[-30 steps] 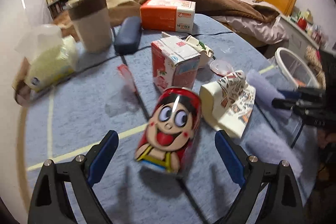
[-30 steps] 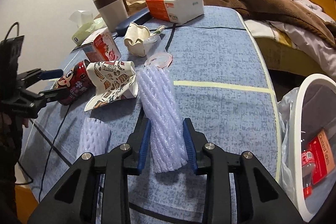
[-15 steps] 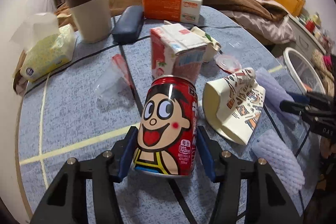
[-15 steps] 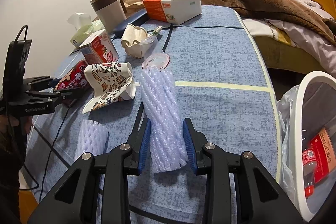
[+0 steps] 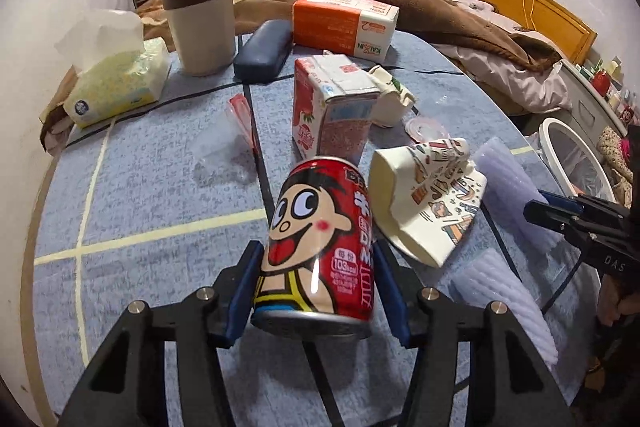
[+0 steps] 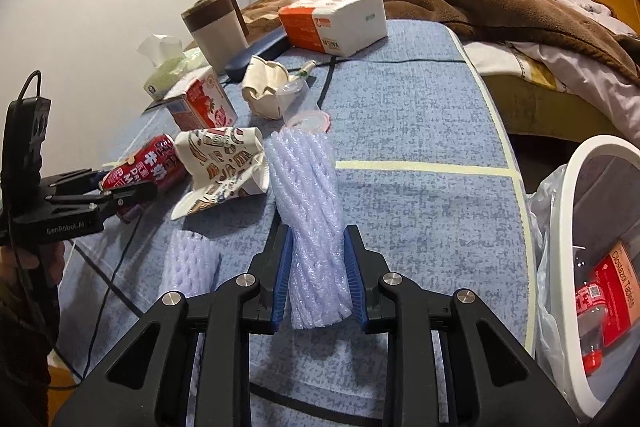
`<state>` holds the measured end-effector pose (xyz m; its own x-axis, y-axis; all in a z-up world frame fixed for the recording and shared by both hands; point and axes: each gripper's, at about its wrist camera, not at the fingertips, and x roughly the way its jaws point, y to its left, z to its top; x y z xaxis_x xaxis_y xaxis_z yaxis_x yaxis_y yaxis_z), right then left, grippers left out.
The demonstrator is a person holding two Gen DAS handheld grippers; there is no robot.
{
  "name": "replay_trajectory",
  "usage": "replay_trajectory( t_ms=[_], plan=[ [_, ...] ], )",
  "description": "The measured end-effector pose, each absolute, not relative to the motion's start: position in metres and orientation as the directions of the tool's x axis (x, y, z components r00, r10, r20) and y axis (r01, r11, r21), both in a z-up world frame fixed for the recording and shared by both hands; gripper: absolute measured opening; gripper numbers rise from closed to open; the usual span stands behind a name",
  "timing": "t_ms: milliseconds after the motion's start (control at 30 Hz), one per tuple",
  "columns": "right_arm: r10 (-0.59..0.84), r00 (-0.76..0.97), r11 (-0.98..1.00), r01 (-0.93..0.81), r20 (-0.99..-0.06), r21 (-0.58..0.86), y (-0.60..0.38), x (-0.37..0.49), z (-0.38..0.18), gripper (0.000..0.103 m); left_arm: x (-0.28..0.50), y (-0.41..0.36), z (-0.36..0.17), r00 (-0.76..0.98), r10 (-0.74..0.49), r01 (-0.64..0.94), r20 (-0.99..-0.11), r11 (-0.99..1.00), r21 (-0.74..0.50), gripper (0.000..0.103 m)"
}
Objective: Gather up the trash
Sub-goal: 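Grasp the white foam mesh sleeve with the right tool while the left tool grasps the red cartoon can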
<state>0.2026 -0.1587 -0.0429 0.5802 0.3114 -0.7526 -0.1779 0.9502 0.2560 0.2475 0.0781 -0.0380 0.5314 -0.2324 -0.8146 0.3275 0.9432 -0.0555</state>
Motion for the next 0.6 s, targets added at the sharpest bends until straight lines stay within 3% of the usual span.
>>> replay_trajectory(
  t_ms=[300,433,600],
  plan=[
    [0.317,0.588,0.948,-0.174,-0.744,0.266,-0.161,0.196,-0.042,0.027,0.241,0.075,-0.042,0.536,-0.276,0.290,-0.798,0.948,-0.133,0.057],
    [0.319,0.589,0.947,-0.173,-0.742,0.269,-0.163,0.194,-0.041,0.027,0.246,0.073,-0.045,0.508,-0.296,0.277,-0.808,0.945,-0.172,0.069],
    [0.321,0.591,0.947,-0.171,-0.741,0.274,-0.165,0.193,-0.040,0.027,0.251,0.064,-0.048,0.486,-0.279,0.286,-0.828,0.946,-0.150,0.065]
  ],
)
